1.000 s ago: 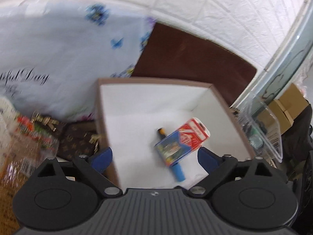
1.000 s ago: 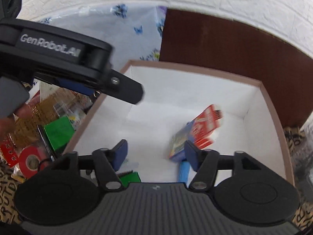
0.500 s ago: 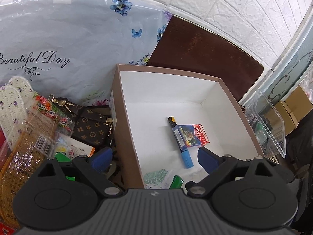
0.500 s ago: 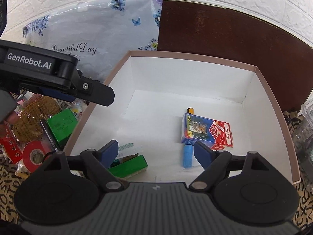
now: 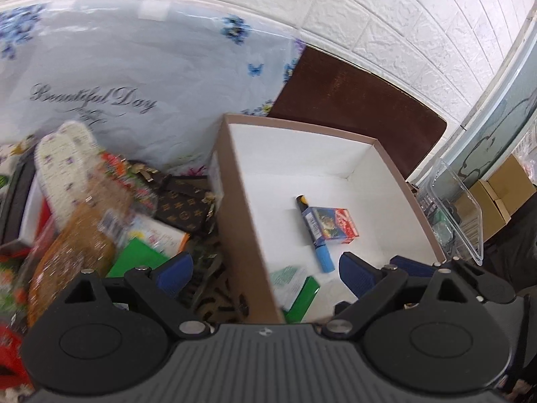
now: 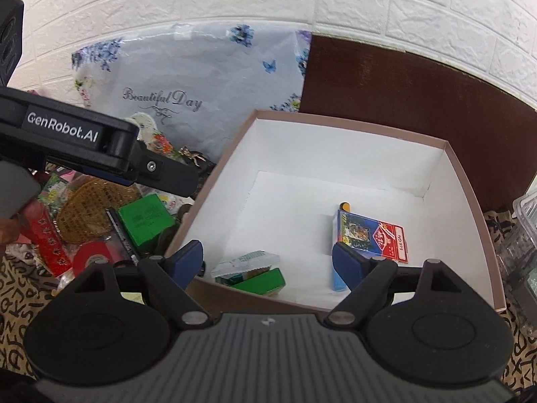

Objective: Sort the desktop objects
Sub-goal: 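Reach the left gripper to the yellow medicine box and grasp it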

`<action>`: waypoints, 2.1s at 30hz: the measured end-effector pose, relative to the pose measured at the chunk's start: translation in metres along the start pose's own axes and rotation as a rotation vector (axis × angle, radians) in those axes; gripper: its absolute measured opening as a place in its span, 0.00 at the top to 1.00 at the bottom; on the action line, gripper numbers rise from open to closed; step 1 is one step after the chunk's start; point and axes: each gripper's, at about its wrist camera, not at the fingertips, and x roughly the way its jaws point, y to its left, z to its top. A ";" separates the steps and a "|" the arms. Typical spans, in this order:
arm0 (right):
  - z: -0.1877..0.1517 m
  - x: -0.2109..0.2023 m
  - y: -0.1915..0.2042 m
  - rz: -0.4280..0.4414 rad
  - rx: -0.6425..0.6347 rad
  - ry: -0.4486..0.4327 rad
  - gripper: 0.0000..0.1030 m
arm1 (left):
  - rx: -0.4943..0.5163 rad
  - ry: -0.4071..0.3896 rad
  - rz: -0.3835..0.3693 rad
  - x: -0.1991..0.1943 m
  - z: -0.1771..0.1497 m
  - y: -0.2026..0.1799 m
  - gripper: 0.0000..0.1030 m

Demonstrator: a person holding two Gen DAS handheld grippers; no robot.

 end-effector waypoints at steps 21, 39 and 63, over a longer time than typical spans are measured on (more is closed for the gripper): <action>-0.067 -0.008 0.086 0.237 -0.129 0.181 0.20 | -0.083 0.195 0.035 -0.003 -0.086 0.043 0.07; -0.087 0.053 0.122 0.302 -0.178 0.295 0.20 | -0.068 0.280 0.011 0.038 -0.085 0.053 0.18; -0.104 0.054 0.112 0.284 -0.243 0.302 0.27 | -0.044 0.381 -0.036 0.062 -0.091 0.051 0.31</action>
